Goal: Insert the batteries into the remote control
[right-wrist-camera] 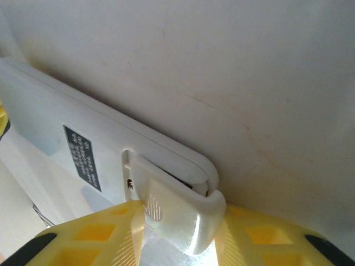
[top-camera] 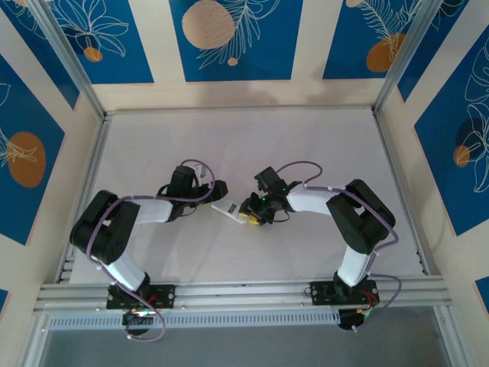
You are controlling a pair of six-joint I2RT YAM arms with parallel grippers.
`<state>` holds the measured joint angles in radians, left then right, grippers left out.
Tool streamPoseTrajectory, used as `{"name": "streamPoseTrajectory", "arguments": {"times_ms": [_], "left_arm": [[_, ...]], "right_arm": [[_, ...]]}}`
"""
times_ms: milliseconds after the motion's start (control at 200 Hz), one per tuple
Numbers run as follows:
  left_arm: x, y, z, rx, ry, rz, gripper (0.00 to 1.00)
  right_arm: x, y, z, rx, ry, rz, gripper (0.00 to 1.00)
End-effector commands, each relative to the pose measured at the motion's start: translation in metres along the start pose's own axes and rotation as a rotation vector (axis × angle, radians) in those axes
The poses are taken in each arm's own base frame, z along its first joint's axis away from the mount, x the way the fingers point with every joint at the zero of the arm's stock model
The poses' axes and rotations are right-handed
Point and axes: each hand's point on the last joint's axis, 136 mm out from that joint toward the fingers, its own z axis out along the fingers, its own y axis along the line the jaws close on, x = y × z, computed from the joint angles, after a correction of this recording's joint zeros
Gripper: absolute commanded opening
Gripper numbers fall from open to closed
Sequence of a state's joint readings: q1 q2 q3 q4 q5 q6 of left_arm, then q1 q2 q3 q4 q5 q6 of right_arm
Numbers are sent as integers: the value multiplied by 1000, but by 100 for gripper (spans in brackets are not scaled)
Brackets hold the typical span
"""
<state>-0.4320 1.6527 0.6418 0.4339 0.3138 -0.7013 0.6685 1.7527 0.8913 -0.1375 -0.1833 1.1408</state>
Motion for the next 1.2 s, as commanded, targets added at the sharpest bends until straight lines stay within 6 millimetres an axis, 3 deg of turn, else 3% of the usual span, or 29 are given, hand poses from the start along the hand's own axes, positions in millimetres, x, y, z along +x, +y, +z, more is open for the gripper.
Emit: {"name": "streamPoseTrajectory", "arguments": {"times_ms": [0, 435, 790, 1195], "left_arm": [[4, 0, 1, 15, 7, 0, 81], [10, -8, 3, 44, 12, -12, 80], [33, -22, 2, 131, 34, -23, 77], [58, -17, -5, 98, 60, -13, 75]], "right_arm": [[7, -16, 7, 43, 13, 36, 38], [7, -10, 9, 46, 3, 88, 36], [7, 5, 10, 42, 5, 54, 40], [7, 24, 4, 41, 2, 17, 48]]}}
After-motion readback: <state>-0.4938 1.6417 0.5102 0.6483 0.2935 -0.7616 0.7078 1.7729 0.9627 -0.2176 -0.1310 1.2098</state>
